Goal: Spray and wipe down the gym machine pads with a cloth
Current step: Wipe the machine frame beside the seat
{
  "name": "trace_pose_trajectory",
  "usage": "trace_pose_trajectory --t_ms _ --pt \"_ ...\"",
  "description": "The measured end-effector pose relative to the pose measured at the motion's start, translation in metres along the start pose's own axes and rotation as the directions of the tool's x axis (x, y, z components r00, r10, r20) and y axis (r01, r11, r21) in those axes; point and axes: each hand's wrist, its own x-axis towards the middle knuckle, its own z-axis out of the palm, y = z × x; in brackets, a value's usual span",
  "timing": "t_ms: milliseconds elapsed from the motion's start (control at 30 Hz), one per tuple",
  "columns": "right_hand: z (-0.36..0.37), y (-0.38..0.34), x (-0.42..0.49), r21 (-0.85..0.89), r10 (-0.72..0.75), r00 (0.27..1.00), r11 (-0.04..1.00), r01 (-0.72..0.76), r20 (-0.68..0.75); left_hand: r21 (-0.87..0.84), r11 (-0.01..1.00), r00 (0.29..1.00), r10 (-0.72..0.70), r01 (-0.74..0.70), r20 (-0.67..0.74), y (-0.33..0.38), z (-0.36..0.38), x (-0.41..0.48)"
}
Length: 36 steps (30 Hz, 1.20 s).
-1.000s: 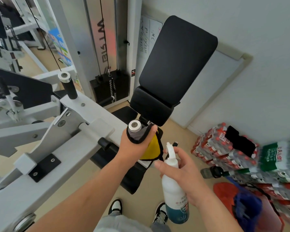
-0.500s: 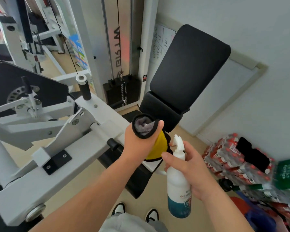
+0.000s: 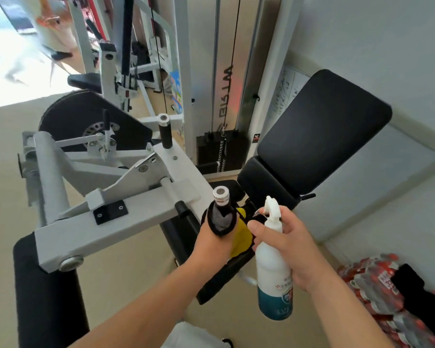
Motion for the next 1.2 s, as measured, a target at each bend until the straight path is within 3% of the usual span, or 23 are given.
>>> trace_pose_trajectory --t_ms 133,200,400,567,767,933,1033,1200 --pt "-0.003 -0.023 0.027 -0.036 -0.025 0.997 0.999 0.028 0.067 -0.141 0.990 0.977 -0.006 -0.024 -0.212 0.009 -0.037 -0.021" --pt "-0.002 -0.039 0.045 -0.074 -0.037 0.995 0.996 0.044 0.097 -0.224 0.974 0.953 -0.089 0.023 -0.290 0.024 -0.058 -0.017" --pt "0.003 -0.079 0.097 -0.141 -0.053 0.985 0.987 0.077 0.164 -0.593 0.805 0.914 -0.254 0.019 -0.316 0.089 -0.116 0.013" --pt "0.033 -0.108 0.145 -0.194 -0.024 0.975 0.979 0.068 0.219 -0.634 0.767 0.927 -0.157 -0.104 -0.342 0.148 -0.176 0.061" --pt "0.094 -0.135 0.197 -0.327 0.036 0.950 0.942 0.071 0.311 -0.574 0.790 0.858 -0.128 -0.215 -0.498 0.172 -0.241 0.140" --pt "0.139 -0.127 0.232 -0.450 0.090 0.944 0.891 0.067 0.318 -0.524 0.852 0.860 -0.266 -0.002 -0.436 0.137 -0.251 0.197" --pt "0.153 -0.117 0.250 -0.559 0.076 0.949 0.821 0.114 0.305 -0.561 0.819 0.840 -0.386 0.122 -0.381 0.111 -0.246 0.215" --pt "0.166 -0.108 0.254 -0.707 0.019 0.947 0.670 0.226 0.321 -0.611 0.767 0.839 -0.454 0.196 -0.301 0.090 -0.238 0.220"
